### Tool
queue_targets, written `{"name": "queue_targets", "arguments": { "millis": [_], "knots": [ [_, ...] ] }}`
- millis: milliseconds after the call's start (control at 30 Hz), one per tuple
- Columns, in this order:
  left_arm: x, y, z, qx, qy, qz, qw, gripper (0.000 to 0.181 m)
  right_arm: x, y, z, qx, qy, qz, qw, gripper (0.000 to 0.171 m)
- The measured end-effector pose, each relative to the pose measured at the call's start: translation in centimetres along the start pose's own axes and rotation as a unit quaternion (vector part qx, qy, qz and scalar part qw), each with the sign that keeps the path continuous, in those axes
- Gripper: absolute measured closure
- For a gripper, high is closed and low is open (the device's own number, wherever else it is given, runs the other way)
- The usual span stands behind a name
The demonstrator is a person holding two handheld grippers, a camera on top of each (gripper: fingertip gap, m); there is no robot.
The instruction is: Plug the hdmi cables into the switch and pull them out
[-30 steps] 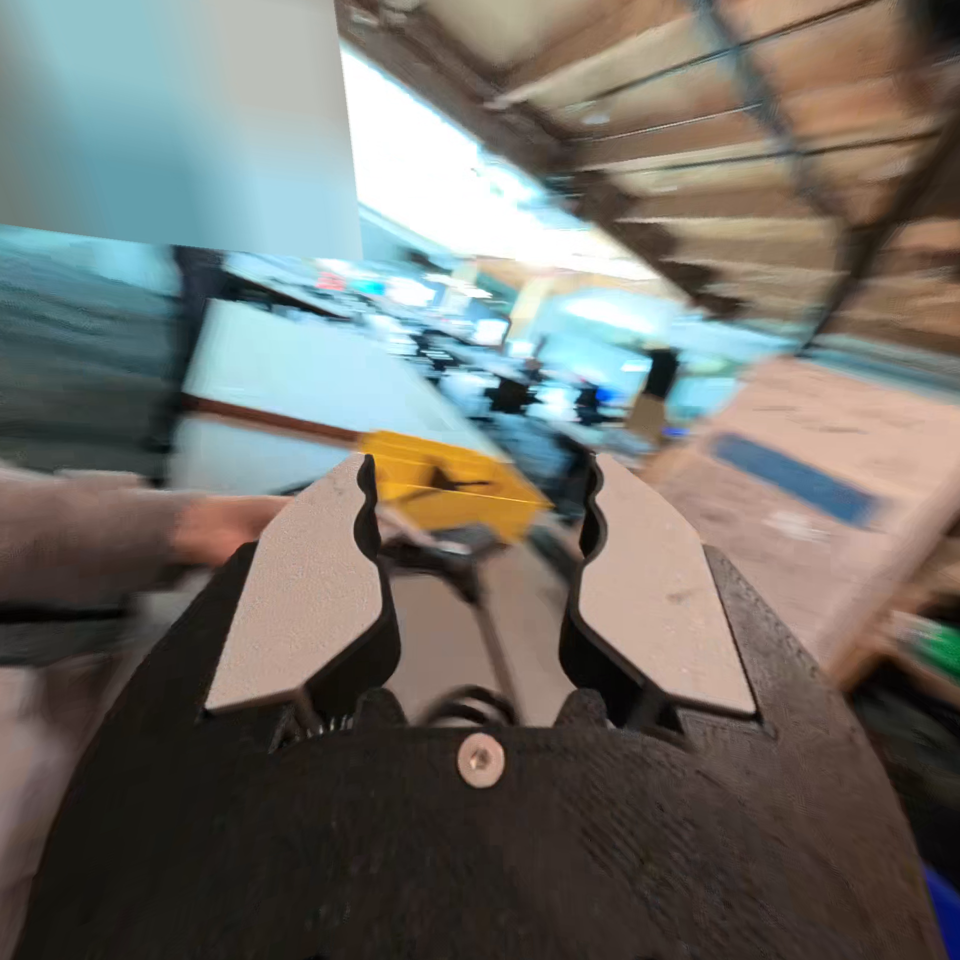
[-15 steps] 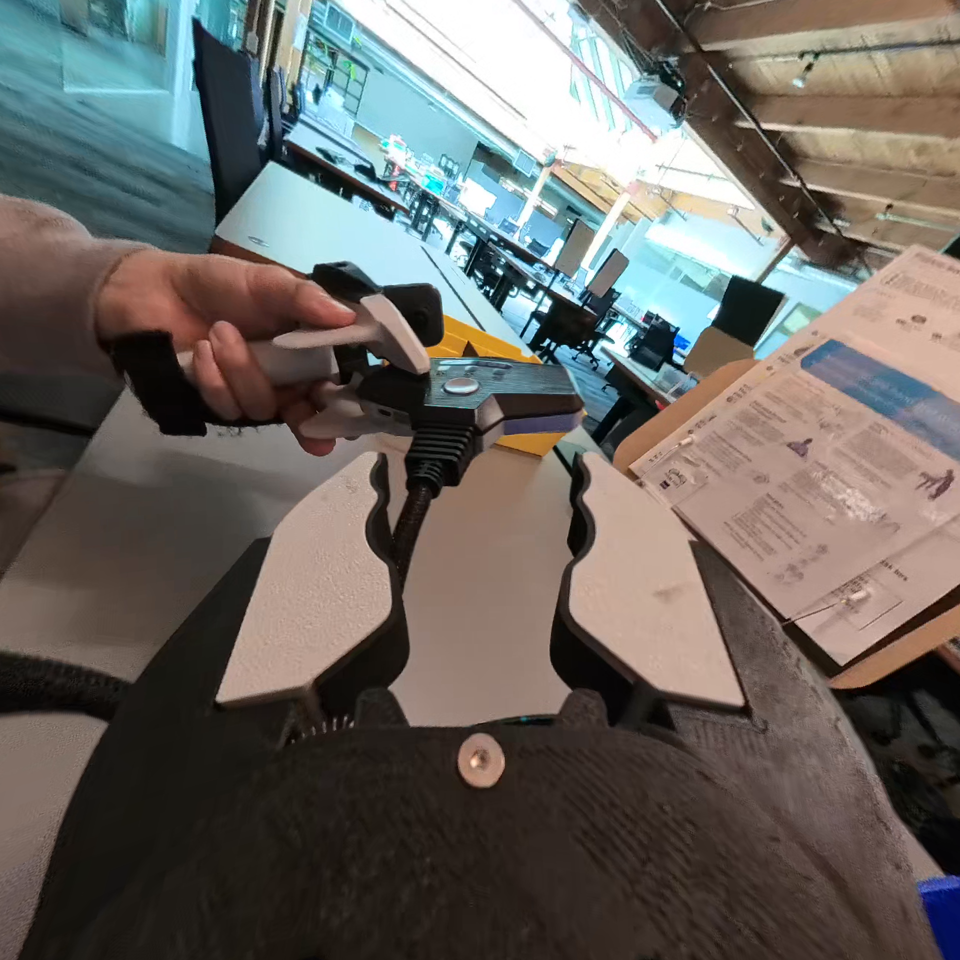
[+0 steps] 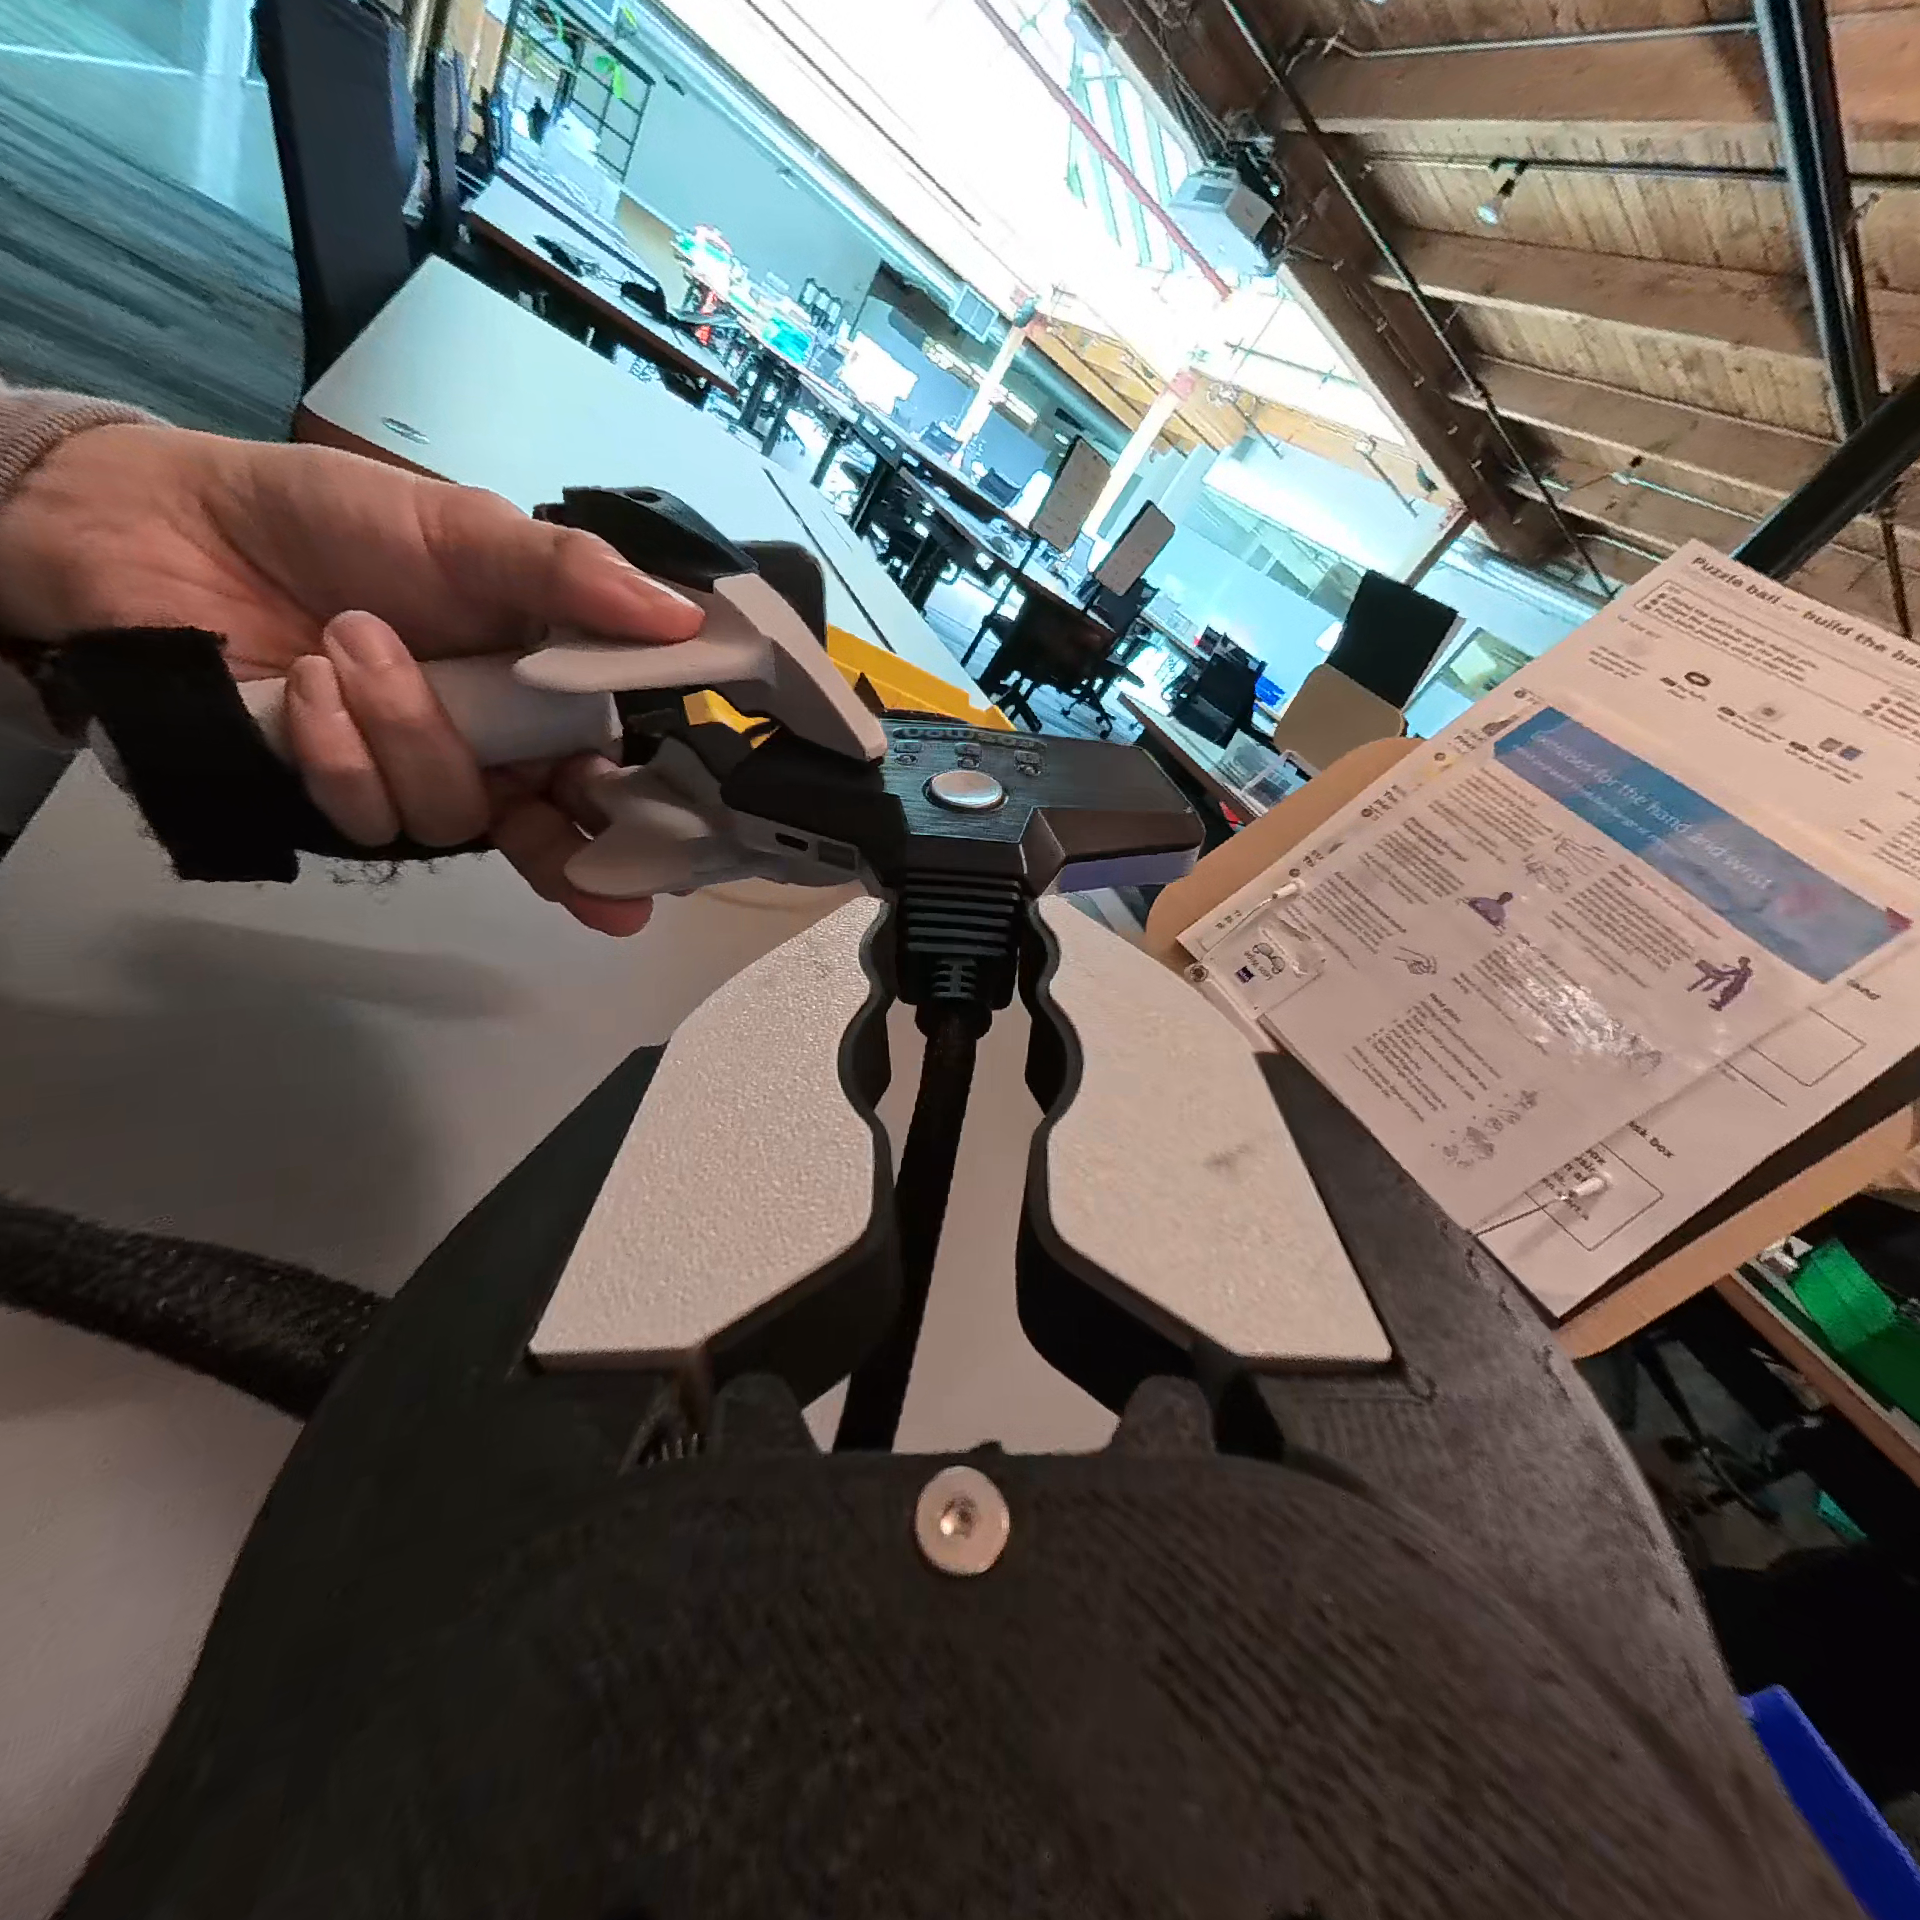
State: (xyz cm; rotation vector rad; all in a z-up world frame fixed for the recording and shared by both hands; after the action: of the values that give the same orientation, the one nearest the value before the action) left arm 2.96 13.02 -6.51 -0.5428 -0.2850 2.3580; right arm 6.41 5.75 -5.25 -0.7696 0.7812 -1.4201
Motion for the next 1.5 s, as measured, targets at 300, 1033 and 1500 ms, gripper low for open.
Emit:
{"name": "queue_targets", "arguments": {
  "millis": [300,1033,1500],
  "knots": [
    [1.8,-2.0,1.7,-0.39,-0.039,-0.009,0.92,0.128,4.5,-2.5,2.5,-0.13,-0.03,0.128,0.983,0.15],
    [-6.5,3.9,-8.8,-0.457,-0.089,-0.348,0.814,0.18,5.6,-4.7,0.1,-0.136,-0.143,0.199,0.96,0.15],
    [-3.5,0.8,-10.7,0.0,-0.187,-0.044,0.981,0.181,4.4,-3.6,-1.1,0.012,-0.095,0.067,0.993,0.15]
  ]
}}
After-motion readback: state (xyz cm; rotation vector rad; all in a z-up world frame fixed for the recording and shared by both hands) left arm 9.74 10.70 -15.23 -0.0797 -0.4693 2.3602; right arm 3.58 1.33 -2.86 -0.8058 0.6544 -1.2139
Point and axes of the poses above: each gripper's, where its closed fingertips meet, x back along the fingers, y out of its underside, z = x × y across the jaws, the point moved 3 cm from there along x, back along the fingers, and after that the axes turned 1 degree about x, right-handed, at the moved point
